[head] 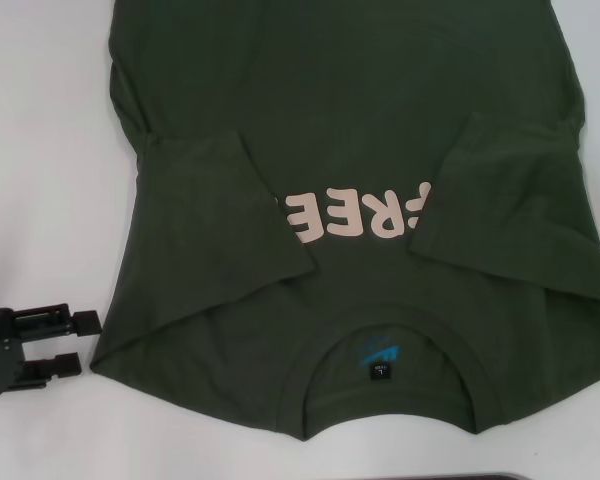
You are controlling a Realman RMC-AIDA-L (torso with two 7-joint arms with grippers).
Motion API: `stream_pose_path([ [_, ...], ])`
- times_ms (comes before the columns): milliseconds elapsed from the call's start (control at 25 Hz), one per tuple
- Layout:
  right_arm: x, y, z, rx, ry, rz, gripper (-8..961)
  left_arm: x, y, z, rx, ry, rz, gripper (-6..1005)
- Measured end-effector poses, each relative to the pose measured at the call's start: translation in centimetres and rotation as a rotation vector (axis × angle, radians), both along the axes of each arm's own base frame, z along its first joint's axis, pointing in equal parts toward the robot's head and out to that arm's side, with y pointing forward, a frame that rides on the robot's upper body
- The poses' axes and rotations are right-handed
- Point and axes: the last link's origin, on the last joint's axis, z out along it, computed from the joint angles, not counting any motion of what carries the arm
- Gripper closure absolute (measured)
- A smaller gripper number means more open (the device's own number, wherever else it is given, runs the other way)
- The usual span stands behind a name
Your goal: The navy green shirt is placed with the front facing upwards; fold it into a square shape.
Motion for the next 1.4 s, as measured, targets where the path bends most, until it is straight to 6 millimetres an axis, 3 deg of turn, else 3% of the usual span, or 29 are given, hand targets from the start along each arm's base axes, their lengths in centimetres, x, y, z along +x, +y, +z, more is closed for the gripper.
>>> stream_pose_path([
  [1400,-0.02,-0.12,0.03,-0.005,0.006,0.001,133,-0.09,-0.08,-0.60,-0.001,0.008,0.006,294],
])
